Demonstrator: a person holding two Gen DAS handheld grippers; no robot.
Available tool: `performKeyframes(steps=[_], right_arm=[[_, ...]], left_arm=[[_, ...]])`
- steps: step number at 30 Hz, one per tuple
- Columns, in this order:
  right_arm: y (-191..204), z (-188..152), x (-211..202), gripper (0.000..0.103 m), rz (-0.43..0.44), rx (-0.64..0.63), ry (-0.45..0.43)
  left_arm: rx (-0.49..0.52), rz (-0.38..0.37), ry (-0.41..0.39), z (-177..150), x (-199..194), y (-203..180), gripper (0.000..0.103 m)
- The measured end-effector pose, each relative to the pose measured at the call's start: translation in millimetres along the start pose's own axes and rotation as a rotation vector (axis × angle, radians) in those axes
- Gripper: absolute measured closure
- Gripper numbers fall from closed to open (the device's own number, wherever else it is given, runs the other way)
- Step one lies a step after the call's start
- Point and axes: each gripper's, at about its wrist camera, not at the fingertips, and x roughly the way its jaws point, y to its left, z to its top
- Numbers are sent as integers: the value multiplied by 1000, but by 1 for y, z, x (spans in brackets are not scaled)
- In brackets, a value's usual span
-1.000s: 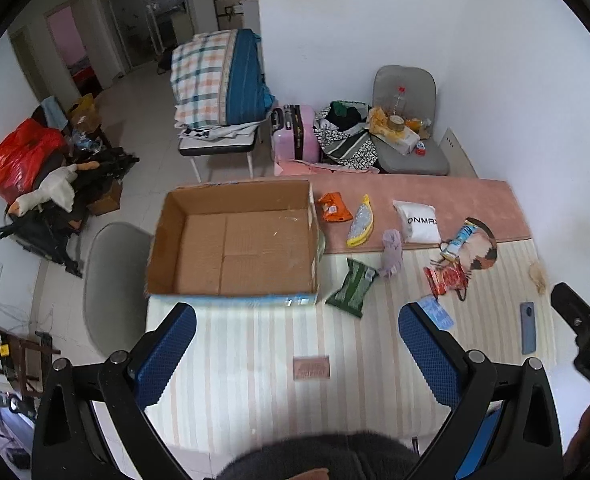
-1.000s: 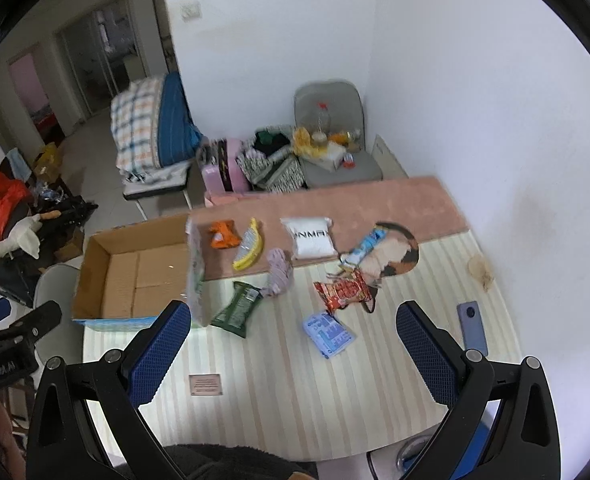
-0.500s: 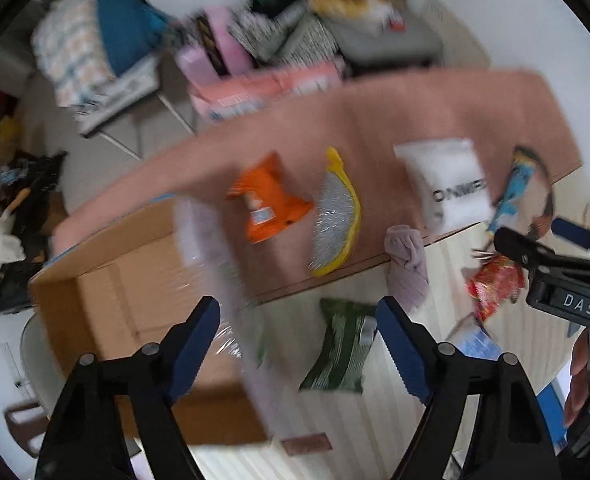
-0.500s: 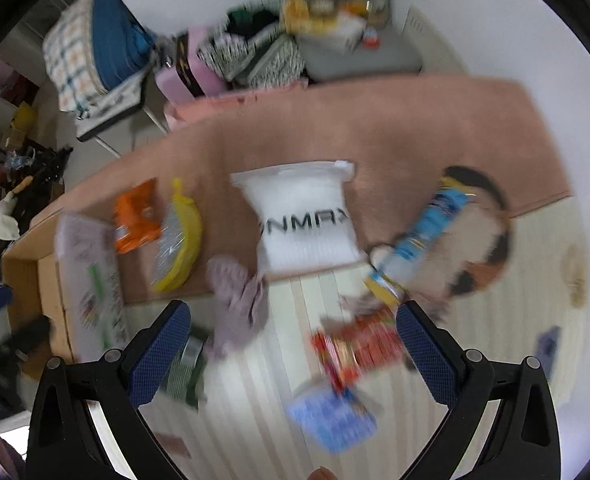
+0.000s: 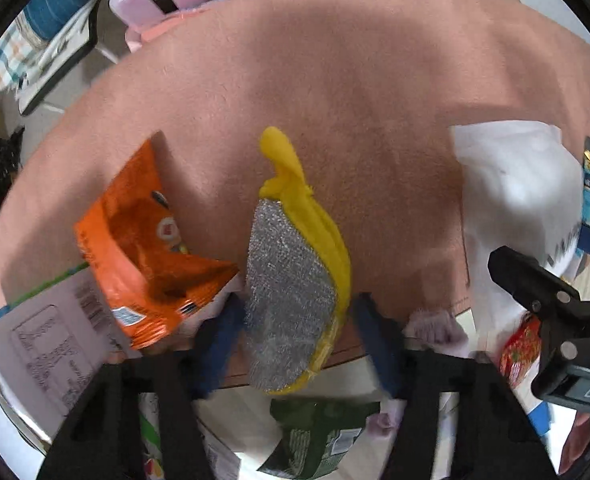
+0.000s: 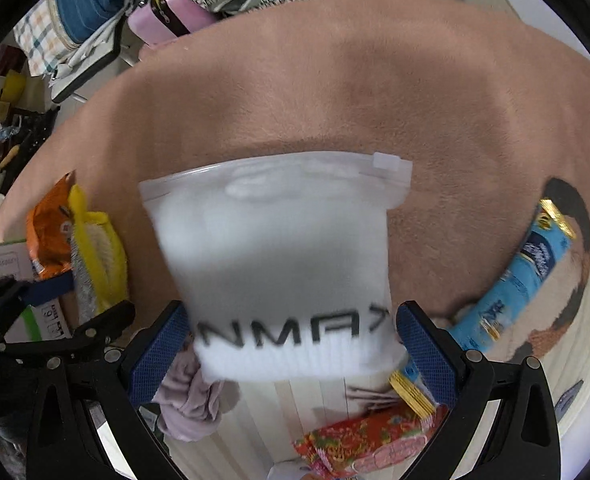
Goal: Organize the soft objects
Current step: 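Grasp the yellow scrub sponge with left tool while right tool grasps the white NMAX bag, then lower sponge and NMAX bag into the cardboard box and open both tools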
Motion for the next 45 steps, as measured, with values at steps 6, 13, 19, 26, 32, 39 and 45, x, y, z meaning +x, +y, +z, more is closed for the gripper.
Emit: performKeyframes(steps=[6, 13, 19, 26, 32, 39, 45], right_arm=[[-8, 8, 16, 20, 40, 57, 28], [11, -19, -34, 25, 44, 47, -61], [92, -84, -101, 25, 134, -50, -162], [229, -167, -133, 25, 265, -139, -168], [338, -159, -82, 25, 213, -169, -120], [391, -129, -9, 25, 98, -155, -76], [398, -110, 30, 25, 48, -135, -57]], left_arm=[[-43, 1, -54, -4, -15, 5, 60], [-108, -64, -191, -48, -99, 22, 61], [-208, -99, -329, -134, -177, 79, 60], [-353, -105, -297, -209, -182, 205, 60], [-444, -197, -215, -216, -147, 289, 60], [-453, -264, -107, -172, -95, 326, 60], [-431, -278, -67, -154, -62, 337, 59]])
